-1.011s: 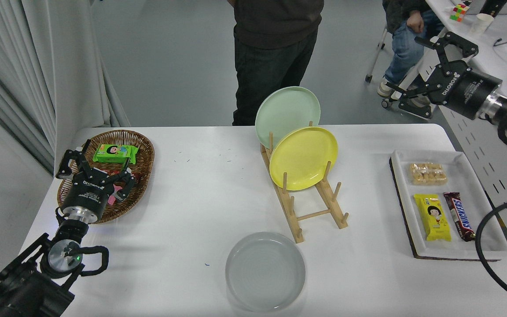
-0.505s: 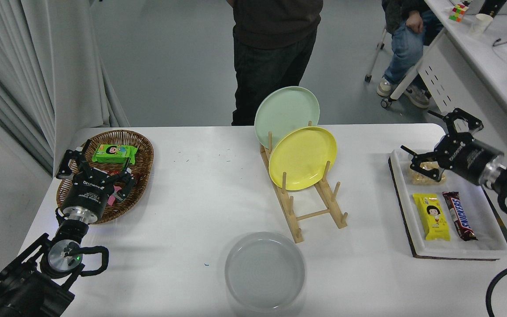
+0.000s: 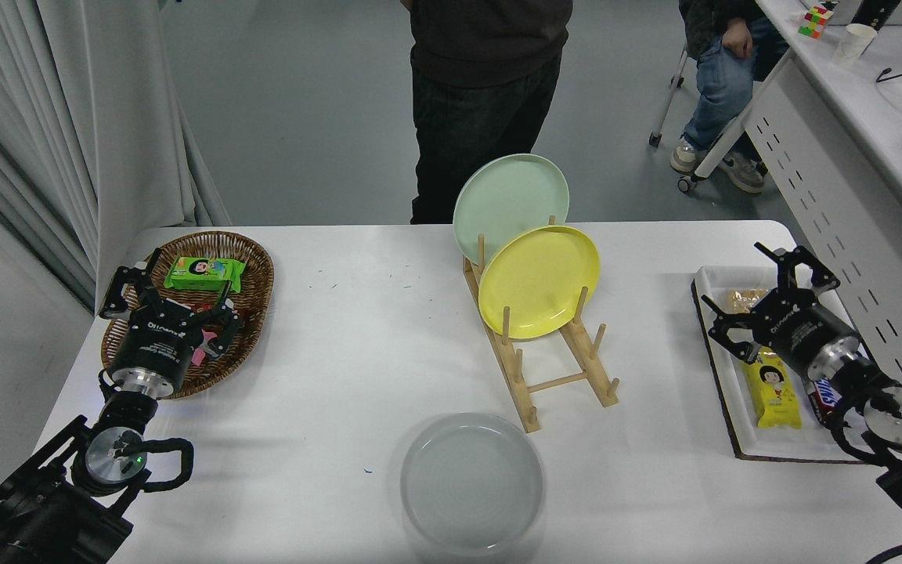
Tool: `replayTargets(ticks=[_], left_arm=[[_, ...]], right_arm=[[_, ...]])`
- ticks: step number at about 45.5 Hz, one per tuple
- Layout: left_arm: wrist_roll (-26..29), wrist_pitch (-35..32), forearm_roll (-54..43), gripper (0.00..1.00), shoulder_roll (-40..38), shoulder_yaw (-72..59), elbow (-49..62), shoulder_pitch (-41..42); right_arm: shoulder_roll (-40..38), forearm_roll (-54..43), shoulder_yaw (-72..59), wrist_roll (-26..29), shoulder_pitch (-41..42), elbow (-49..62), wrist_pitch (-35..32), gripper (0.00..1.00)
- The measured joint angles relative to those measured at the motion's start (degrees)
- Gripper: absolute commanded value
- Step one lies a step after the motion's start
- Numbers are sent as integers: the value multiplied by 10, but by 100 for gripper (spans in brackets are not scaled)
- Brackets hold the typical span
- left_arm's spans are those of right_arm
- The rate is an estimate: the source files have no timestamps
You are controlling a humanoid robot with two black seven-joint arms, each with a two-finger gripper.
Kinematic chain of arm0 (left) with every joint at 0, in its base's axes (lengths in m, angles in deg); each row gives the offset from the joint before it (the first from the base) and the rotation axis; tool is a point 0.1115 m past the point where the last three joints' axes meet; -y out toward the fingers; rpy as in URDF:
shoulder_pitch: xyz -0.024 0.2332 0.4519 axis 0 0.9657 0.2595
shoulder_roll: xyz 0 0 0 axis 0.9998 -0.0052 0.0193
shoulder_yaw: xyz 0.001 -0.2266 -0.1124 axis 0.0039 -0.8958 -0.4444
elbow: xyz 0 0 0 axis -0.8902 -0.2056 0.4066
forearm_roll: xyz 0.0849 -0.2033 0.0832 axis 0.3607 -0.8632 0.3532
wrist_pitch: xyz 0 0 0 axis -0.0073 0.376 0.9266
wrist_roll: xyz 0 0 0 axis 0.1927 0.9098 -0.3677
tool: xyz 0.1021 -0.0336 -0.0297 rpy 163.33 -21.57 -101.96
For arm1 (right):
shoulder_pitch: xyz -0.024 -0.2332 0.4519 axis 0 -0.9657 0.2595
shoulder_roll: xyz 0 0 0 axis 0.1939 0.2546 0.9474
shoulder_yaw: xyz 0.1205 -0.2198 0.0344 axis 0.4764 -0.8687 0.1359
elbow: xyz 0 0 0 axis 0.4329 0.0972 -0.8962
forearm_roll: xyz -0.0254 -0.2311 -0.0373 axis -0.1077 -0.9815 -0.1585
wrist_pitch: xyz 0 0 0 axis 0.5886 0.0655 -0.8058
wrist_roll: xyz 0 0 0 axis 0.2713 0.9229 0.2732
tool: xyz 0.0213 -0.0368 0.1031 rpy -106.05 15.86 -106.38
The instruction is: Place the plate on the table
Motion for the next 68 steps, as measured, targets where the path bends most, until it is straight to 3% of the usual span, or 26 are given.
replayTargets(ticks=[13,28,41,68], left_arm=[[0,0,0,98,0,0,0,0],[0,0,0,98,0,0,0,0],[0,0,0,98,0,0,0,0],[0,0,0,98,0,0,0,0]], right_arm=[[-24,-32,33,-22,-70,-76,-4,100],[-30,-46,94,-28,-93,-84,-4,100],[-5,-10,166,-29,-81,-58,29,100],[30,17,172,-29,-24,-9,66,100]])
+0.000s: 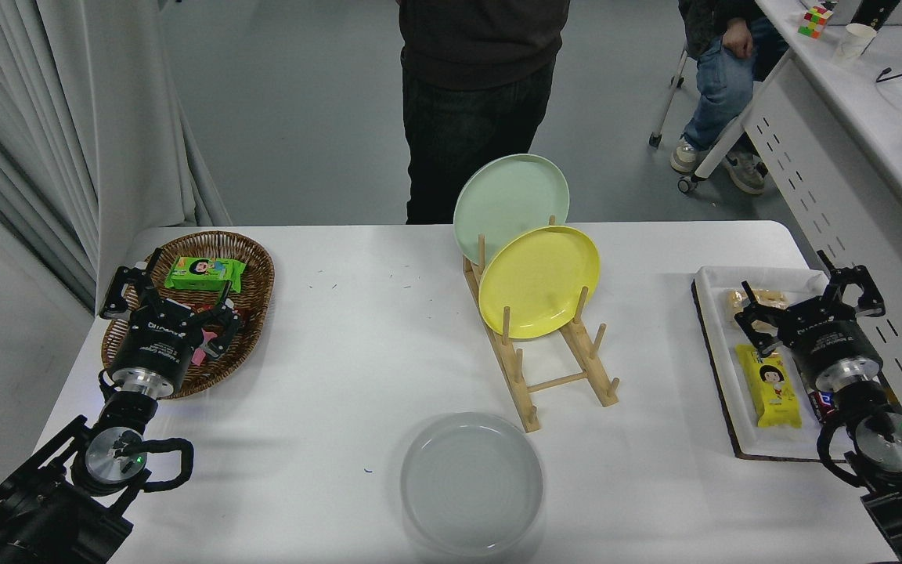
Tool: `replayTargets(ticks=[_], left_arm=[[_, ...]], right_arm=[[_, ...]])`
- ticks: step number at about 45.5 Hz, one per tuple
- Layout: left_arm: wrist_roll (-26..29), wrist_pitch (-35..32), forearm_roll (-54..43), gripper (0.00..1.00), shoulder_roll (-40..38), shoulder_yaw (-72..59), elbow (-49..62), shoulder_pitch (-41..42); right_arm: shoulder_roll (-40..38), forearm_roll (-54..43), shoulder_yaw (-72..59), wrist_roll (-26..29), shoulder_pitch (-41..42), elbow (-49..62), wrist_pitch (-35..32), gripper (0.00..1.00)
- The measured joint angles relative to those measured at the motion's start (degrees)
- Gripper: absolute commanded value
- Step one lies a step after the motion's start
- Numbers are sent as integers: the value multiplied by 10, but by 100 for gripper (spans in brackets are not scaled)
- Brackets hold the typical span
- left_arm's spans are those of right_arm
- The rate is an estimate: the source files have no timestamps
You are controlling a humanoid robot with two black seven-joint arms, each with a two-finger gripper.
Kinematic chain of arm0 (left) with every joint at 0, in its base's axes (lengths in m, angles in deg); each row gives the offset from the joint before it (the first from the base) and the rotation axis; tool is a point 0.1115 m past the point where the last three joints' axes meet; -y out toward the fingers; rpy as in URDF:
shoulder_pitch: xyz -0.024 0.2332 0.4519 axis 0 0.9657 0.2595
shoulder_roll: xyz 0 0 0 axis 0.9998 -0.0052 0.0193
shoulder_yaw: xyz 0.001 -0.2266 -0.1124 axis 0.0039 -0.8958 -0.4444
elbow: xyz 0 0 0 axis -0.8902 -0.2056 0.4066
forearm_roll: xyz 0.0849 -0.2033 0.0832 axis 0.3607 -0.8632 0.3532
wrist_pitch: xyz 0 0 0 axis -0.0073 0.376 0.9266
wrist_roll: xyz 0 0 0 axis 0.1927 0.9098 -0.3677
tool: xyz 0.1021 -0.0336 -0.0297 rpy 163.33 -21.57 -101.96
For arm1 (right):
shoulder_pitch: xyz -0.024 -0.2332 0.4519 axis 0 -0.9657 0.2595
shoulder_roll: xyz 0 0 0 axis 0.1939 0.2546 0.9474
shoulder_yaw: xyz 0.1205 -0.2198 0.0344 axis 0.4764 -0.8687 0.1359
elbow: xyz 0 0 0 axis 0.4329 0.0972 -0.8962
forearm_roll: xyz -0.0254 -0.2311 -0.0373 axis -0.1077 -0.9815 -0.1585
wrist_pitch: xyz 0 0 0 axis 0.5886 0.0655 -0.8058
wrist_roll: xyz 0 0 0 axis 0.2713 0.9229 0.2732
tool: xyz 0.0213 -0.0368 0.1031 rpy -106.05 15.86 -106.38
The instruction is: Place the plate on the table
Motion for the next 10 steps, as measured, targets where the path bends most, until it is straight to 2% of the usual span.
replayTargets(ticks=[10], left_arm=[[0,0,0,98,0,0,0,0]], right_arm=[[3,1,-3,0,5,5,2,100]])
